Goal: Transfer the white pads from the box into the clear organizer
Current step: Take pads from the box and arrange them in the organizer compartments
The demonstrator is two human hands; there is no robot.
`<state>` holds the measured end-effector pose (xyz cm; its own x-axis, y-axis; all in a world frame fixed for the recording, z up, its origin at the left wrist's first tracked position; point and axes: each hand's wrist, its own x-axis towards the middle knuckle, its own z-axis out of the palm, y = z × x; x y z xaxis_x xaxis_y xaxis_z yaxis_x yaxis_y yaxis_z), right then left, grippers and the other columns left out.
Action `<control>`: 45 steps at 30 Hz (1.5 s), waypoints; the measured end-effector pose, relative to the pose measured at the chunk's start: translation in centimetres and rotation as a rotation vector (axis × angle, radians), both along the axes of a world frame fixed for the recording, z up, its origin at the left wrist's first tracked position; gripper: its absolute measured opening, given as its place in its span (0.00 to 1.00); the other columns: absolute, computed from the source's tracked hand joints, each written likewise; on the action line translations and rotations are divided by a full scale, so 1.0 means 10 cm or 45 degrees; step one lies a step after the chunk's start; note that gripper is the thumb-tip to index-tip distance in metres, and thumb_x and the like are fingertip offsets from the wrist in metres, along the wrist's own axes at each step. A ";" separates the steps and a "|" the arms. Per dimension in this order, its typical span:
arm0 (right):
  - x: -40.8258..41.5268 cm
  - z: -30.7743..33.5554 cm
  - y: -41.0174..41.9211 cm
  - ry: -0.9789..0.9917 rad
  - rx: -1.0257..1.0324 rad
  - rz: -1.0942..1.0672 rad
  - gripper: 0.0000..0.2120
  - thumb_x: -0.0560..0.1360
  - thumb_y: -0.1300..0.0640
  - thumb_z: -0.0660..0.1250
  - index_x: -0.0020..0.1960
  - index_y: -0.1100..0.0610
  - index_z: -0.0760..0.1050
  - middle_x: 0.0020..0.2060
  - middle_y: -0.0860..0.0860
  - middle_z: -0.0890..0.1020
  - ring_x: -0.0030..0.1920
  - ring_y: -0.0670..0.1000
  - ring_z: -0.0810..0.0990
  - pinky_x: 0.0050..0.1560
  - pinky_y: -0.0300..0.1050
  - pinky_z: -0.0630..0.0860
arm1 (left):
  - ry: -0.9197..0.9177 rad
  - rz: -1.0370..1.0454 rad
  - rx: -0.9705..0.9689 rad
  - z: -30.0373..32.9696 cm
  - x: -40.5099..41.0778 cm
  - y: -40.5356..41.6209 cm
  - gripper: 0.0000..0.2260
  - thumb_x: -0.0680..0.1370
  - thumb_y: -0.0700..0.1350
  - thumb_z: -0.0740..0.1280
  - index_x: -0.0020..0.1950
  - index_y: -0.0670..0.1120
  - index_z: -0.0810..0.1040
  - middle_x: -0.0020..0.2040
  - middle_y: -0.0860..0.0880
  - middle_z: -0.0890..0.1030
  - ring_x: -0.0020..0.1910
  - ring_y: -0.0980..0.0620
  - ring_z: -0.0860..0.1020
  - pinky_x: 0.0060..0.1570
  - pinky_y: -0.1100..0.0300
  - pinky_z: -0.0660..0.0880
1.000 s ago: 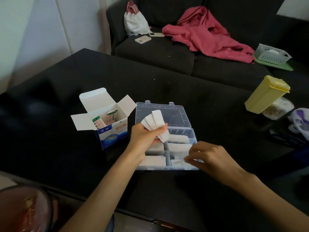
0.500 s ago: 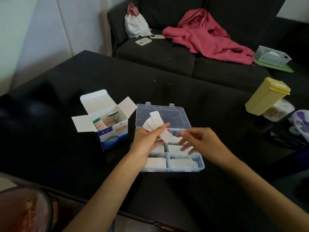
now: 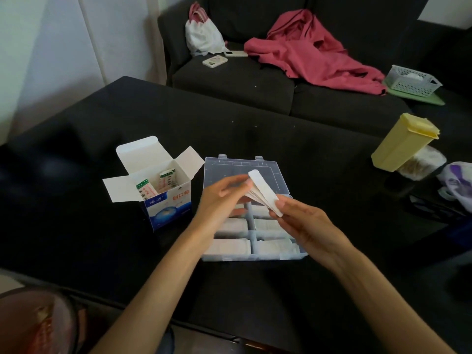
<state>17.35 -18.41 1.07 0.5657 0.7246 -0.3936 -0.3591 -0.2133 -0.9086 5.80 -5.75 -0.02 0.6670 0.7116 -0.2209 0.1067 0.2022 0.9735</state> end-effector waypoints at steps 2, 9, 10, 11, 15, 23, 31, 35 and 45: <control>0.14 0.00 -0.12 -0.234 -0.163 0.154 0.08 0.73 0.59 0.68 0.52 0.53 0.80 0.47 0.51 0.83 0.45 0.46 0.83 0.38 0.34 0.77 | 0.011 -0.072 0.154 -0.01 -0.05 0.04 0.06 0.76 0.46 0.68 0.50 0.57 0.77 0.47 0.58 0.81 0.44 0.63 0.81 0.41 0.67 0.78; 0.36 -0.11 -0.58 -1.274 -0.435 0.529 0.08 0.74 0.56 0.67 0.49 0.43 0.77 0.43 0.44 0.80 0.46 0.41 0.78 0.48 0.40 0.78 | 0.424 -0.071 1.148 -0.14 -0.04 -0.17 0.08 0.77 0.54 0.65 0.53 0.57 0.80 0.47 0.61 0.79 0.45 0.63 0.74 0.45 0.68 0.73; 0.35 -0.15 -0.58 -1.341 -0.462 0.553 0.09 0.74 0.55 0.67 0.48 0.40 0.75 0.43 0.43 0.79 0.46 0.42 0.76 0.48 0.40 0.76 | 0.415 -0.123 1.187 -0.14 -0.02 -0.21 0.07 0.76 0.54 0.66 0.52 0.57 0.81 0.46 0.61 0.80 0.43 0.63 0.74 0.44 0.68 0.73; 0.34 -0.18 -0.57 -1.383 -0.478 0.578 0.10 0.74 0.54 0.67 0.47 0.38 0.74 0.42 0.42 0.78 0.46 0.42 0.75 0.48 0.41 0.75 | 0.424 -0.201 1.204 -0.14 -0.01 -0.25 0.07 0.76 0.54 0.67 0.52 0.57 0.81 0.46 0.60 0.81 0.43 0.63 0.76 0.45 0.67 0.74; 0.32 -0.28 -0.41 -1.487 -0.588 0.718 0.08 0.74 0.51 0.66 0.52 0.40 0.76 0.46 0.42 0.78 0.45 0.42 0.72 0.45 0.35 0.71 | 0.566 -0.503 1.338 -0.18 -0.01 -0.33 0.10 0.76 0.55 0.66 0.55 0.56 0.82 0.49 0.57 0.83 0.47 0.57 0.79 0.51 0.59 0.76; 0.27 -0.20 -0.28 -2.076 -0.763 0.940 0.14 0.76 0.41 0.61 0.59 0.42 0.76 0.55 0.42 0.79 0.52 0.42 0.76 0.50 0.34 0.70 | 0.774 -0.826 1.504 -0.24 -0.02 -0.33 0.23 0.77 0.64 0.58 0.60 0.50 0.79 0.55 0.47 0.81 0.52 0.50 0.78 0.56 0.55 0.74; 0.31 -0.23 -0.15 -2.018 -0.894 1.035 0.14 0.77 0.45 0.60 0.63 0.42 0.74 0.55 0.46 0.80 0.50 0.45 0.77 0.48 0.39 0.74 | 0.719 -0.822 1.537 -0.25 -0.01 -0.32 0.20 0.74 0.61 0.65 0.63 0.54 0.78 0.57 0.50 0.81 0.53 0.50 0.78 0.56 0.54 0.73; 0.33 -0.23 -0.09 -1.837 -0.962 1.063 0.14 0.76 0.48 0.65 0.61 0.44 0.75 0.57 0.47 0.77 0.52 0.44 0.75 0.48 0.38 0.71 | 0.726 -0.798 1.622 -0.21 -0.01 -0.36 0.18 0.76 0.59 0.64 0.61 0.52 0.78 0.55 0.48 0.81 0.53 0.48 0.78 0.55 0.54 0.73; 0.33 -0.24 -0.10 -1.728 -1.031 0.927 0.09 0.72 0.47 0.70 0.52 0.44 0.81 0.48 0.43 0.75 0.42 0.42 0.72 0.42 0.33 0.69 | 0.809 -0.764 1.677 -0.25 0.02 -0.42 0.18 0.77 0.59 0.62 0.58 0.49 0.79 0.54 0.46 0.81 0.52 0.46 0.78 0.55 0.53 0.73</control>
